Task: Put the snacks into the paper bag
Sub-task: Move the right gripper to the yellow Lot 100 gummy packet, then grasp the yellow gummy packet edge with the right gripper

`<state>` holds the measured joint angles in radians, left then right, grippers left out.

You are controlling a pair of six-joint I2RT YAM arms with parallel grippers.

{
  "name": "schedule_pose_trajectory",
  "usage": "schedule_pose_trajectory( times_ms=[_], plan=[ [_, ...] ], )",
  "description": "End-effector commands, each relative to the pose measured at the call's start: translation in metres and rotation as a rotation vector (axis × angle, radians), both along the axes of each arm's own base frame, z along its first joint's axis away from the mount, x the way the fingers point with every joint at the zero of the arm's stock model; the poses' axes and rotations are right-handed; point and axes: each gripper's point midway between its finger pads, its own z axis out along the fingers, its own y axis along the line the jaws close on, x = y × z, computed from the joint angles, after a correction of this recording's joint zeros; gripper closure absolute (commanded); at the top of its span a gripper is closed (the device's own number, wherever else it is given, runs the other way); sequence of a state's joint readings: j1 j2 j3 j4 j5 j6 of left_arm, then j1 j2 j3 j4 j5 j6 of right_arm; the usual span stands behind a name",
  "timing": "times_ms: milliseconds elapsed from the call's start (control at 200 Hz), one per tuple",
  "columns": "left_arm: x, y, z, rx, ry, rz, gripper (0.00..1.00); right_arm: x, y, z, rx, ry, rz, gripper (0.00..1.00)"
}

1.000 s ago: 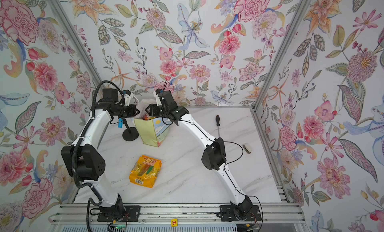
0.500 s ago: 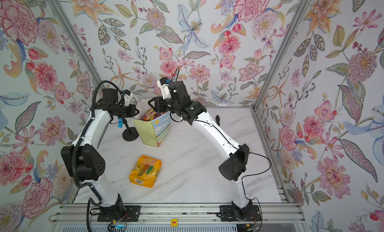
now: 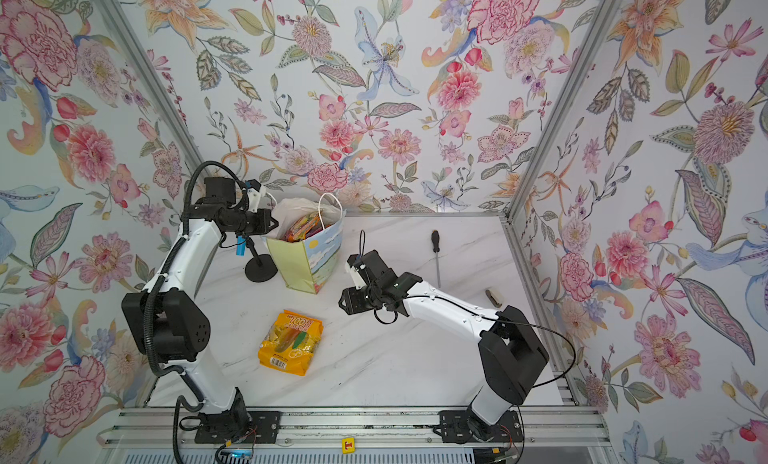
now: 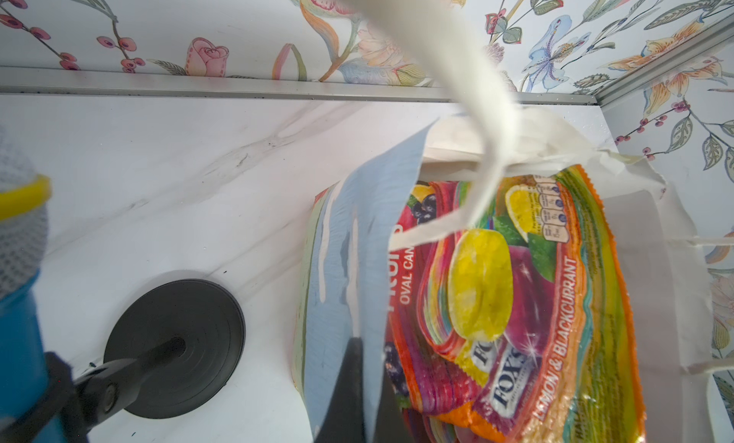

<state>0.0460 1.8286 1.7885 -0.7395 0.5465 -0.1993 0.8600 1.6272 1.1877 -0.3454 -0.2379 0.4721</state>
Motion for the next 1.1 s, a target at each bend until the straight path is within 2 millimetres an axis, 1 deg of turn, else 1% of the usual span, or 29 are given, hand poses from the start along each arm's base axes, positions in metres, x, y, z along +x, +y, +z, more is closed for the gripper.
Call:
schedule_pose_trajectory(
  times_ms=[0, 50, 125, 250, 420, 540, 696, 866, 1091],
  plan=[
    [-0.004, 0.005, 0.027, -0.011, -0.07, 0.01, 0.97, -0.002, 0.019, 0.006, 0.048, -0.032, 0.02, 0.51],
    [-0.004, 0.005, 0.027, -0.01, -0.071, 0.011, 0.97, -0.006, 0.027, -0.004, 0.037, -0.011, 0.049, 0.51],
    [-0.004, 0.005, 0.027, -0.011, -0.072, 0.011, 0.97, -0.014, 0.04, -0.013, 0.043, 0.017, 0.099, 0.51],
    [-0.004, 0.005, 0.028, -0.011, -0.073, 0.01, 0.97, -0.024, 0.062, -0.02, 0.104, 0.084, 0.152, 0.51],
    [-0.004, 0.006, 0.028, -0.011, -0.075, 0.011, 0.97, -0.027, 0.081, -0.036, 0.117, 0.137, 0.171, 0.51],
    [-0.004, 0.005, 0.028, -0.011, -0.073, 0.01, 0.97, -0.027, 0.091, -0.042, 0.127, 0.155, 0.179, 0.51],
    [-0.004, 0.005, 0.028, -0.011, -0.075, 0.007, 0.97, -0.024, 0.098, -0.051, 0.126, 0.172, 0.175, 0.51],
    [-0.004, 0.005, 0.029, -0.012, -0.074, 0.008, 0.97, -0.021, 0.097, -0.068, 0.095, 0.19, 0.154, 0.51],
    [-0.004, 0.005, 0.029, -0.012, -0.075, 0.006, 0.97, -0.018, 0.1, -0.083, 0.061, 0.189, 0.149, 0.5]
  ],
)
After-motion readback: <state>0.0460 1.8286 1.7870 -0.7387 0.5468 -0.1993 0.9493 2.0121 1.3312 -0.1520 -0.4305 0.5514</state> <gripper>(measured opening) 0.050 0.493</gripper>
